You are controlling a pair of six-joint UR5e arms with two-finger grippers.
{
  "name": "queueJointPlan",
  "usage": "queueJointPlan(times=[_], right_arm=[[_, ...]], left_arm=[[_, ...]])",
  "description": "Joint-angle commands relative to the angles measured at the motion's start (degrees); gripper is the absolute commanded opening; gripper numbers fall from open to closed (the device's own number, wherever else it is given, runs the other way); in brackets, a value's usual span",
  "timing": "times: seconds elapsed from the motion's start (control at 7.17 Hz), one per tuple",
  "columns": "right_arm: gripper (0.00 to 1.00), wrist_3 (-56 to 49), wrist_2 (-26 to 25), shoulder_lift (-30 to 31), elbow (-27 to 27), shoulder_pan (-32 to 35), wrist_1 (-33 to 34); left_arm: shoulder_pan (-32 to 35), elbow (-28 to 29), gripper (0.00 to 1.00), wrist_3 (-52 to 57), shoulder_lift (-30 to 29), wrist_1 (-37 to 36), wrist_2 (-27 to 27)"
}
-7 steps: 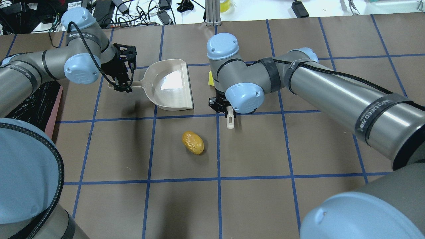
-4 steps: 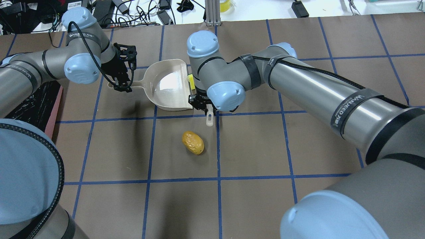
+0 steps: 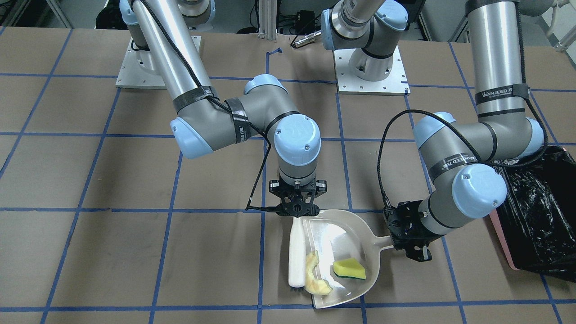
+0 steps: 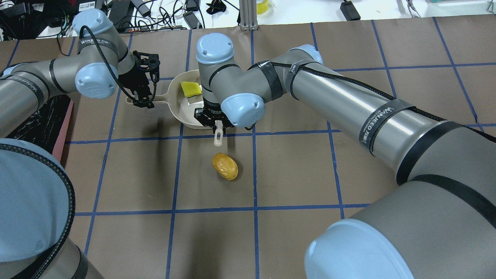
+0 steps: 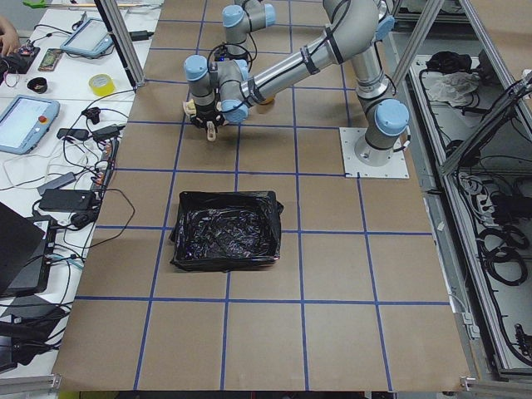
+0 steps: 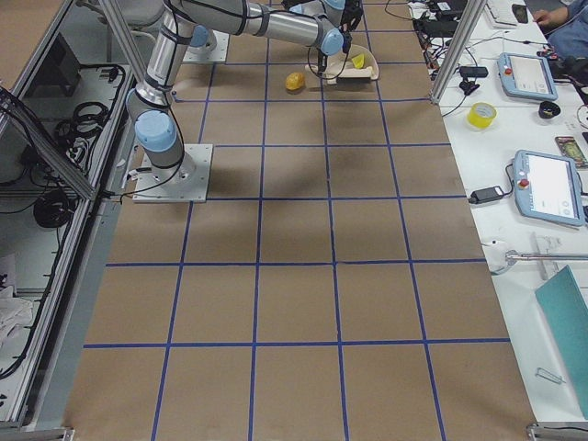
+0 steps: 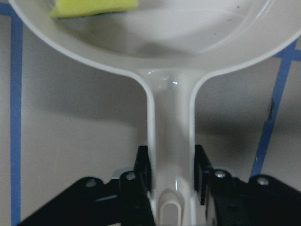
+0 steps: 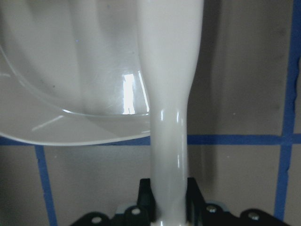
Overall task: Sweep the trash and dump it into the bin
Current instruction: 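Move the brush behind the yellow potato with the right gripper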
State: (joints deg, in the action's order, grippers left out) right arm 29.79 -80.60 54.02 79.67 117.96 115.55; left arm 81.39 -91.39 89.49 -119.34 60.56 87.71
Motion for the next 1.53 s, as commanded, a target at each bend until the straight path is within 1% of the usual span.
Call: queueJointPlan(times=[0.0, 0.14, 0.28, 0.42, 0.56, 0.7, 0.84, 0.98, 1.12, 1.26, 1.4], right_arm=[[0.0, 1.66, 4.73, -0.58, -3.45, 0.77, 0.46], [0.0, 1.5, 3.79, -0.58, -3.73, 1.04, 0.11], [0.0, -0.25, 1.0, -0.06, -3.91, 0.95, -1.63], [0.0, -2.18, -4.51, 2.73, -3.91, 0.6, -7.91], [0.0, -3.33, -7.27, 6.41, -3.21, -0.62, -14.67], [0.0, -2.99, -7.81, 9.32, -2.51, -1.33, -20.66], [0.0, -2.2, -7.91, 12.31, -0.24, -1.77, -24.98], [0.0, 0.67, -7.82, 17.04, 4.74, -1.77, -27.03], [0.0, 2.44, -7.73, 22.3, 11.84, -1.77, -26.61], [0.0, 2.9, -7.12, 26.53, 18.61, -1.77, -25.22], [0.0, 9.43, -6.77, 28.92, 23.72, -1.34, -21.72]], left_arm=[[0.0, -0.19, 0.06, 0.68, 0.16, 0.0, 0.09], [0.0, -0.28, 0.06, 0.78, 0.51, 0.0, 0.09], [-0.09, -0.28, 0.06, 0.95, 0.95, 0.0, 0.09], [-0.35, -0.72, 0.05, 2.08, 1.56, 0.08, 0.18], [-0.87, -1.68, 0.05, 3.23, 2.0, 0.0, 0.26], [-2.45, -3.51, 0.05, 6.89, 2.79, -0.35, 0.35], [-4.03, -6.32, 0.05, 11.19, 4.54, -0.62, 0.27], [-5.0, -8.87, 0.05, 13.67, 6.73, -0.88, 0.35], [-5.36, -11.24, 0.05, 15.61, 9.1, -0.88, 2.96], [-5.27, -14.49, 0.04, 15.63, 11.74, -0.97, 5.51], [-5.27, -17.74, 0.04, 15.54, 13.85, -1.67, 6.41]])
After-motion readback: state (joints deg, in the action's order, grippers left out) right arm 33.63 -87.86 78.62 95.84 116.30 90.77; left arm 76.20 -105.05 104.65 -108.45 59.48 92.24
